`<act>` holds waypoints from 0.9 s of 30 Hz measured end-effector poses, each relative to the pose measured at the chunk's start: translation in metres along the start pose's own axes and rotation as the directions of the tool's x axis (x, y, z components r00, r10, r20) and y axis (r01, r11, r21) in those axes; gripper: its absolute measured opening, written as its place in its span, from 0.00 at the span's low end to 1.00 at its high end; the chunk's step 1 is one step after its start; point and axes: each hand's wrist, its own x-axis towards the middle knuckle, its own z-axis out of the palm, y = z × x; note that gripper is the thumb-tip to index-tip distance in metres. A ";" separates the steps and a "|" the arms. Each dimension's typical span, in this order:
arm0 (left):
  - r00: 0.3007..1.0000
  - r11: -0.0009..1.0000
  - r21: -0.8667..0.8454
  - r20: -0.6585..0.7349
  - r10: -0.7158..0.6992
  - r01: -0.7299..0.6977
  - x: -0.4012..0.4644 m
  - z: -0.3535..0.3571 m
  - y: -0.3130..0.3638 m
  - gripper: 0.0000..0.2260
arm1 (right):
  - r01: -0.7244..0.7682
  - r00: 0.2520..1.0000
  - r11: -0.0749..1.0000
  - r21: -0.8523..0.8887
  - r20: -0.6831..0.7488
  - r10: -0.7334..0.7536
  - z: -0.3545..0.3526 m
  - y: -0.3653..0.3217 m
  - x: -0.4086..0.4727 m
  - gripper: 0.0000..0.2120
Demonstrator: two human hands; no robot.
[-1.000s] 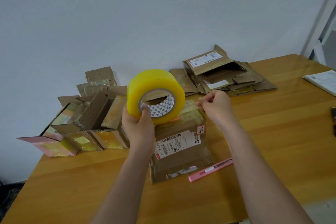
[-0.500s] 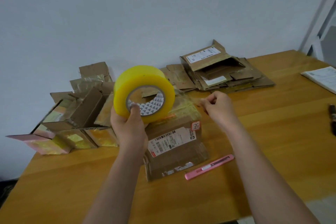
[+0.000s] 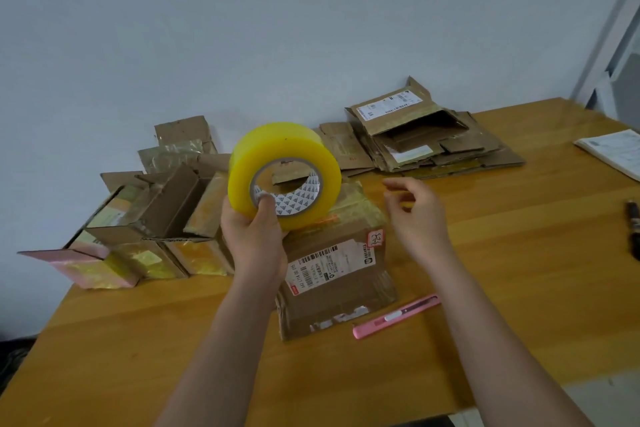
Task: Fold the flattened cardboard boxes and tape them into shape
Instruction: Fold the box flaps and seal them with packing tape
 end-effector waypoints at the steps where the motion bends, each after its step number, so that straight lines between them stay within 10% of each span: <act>1: 1.000 1.000 0.006 -0.007 -0.001 0.001 0.000 0.000 0.000 0.09 | 0.057 0.998 0.993 0.101 0.005 -0.058 0.002 -0.004 -0.006 0.12; 5: 1.000 1.000 0.026 -0.006 0.005 -0.005 0.002 0.001 -0.001 0.09 | 0.123 0.977 0.945 0.302 0.133 -0.169 0.018 -0.003 -0.030 0.18; 19: 0.936 0.832 0.449 0.034 0.349 -0.327 0.001 -0.038 0.031 0.16 | 0.316 0.939 0.934 -0.168 0.200 -0.281 0.011 -0.006 -0.034 0.37; 27: 0.985 0.892 0.418 0.055 0.162 -0.170 -0.015 -0.044 0.003 0.07 | 0.408 0.908 0.807 -0.426 0.276 -0.314 0.009 -0.010 -0.025 0.36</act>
